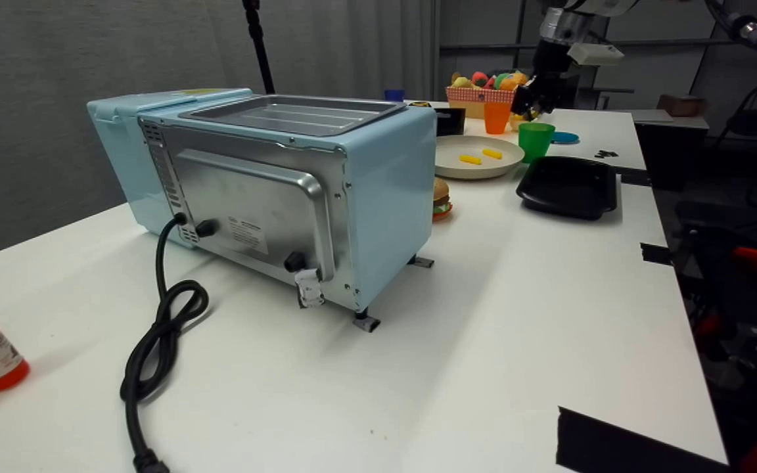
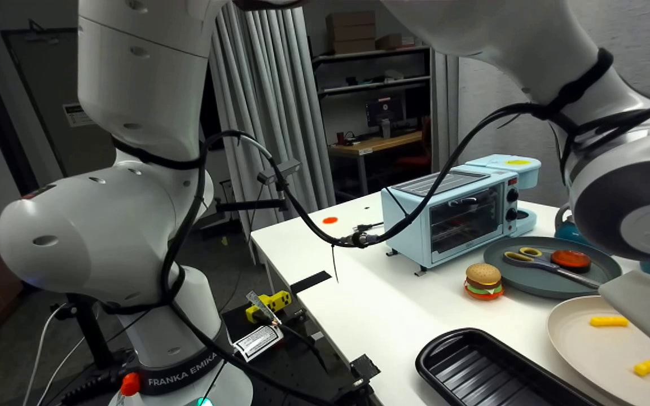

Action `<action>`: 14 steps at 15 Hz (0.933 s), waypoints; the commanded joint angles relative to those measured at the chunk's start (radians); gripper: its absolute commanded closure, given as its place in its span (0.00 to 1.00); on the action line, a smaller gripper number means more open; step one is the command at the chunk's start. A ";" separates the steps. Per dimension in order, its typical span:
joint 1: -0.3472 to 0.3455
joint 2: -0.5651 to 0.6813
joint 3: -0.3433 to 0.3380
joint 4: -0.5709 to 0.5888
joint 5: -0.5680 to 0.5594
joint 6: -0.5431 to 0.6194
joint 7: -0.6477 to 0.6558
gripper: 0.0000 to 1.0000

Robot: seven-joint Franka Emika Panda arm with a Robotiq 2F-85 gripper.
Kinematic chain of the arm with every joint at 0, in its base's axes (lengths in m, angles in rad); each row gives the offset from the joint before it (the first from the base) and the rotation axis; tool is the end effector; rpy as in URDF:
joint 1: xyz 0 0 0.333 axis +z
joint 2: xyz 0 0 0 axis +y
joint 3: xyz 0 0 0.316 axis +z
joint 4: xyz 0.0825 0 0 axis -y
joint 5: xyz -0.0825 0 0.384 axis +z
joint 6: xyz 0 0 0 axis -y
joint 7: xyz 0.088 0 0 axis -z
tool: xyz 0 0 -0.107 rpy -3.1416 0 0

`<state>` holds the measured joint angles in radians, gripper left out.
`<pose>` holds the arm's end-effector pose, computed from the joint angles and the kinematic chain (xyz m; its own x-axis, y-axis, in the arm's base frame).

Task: Move the fries from the plate to the green cup

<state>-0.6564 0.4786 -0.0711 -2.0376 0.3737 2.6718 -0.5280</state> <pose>0.4509 -0.4146 0.2202 0.8497 -0.4857 0.2052 -0.4772 -0.8739 -0.0927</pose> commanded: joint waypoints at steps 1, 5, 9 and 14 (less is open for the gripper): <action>-0.012 0.020 0.003 0.026 -0.023 0.007 0.004 0.66; -0.014 0.015 0.005 0.026 -0.029 -0.003 0.005 0.37; -0.018 0.007 0.009 0.027 -0.026 -0.014 0.000 0.07; -0.050 -0.038 0.037 0.021 0.007 -0.069 -0.037 0.00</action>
<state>-0.6647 0.4808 -0.0652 -2.0183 0.3635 2.6650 -0.5298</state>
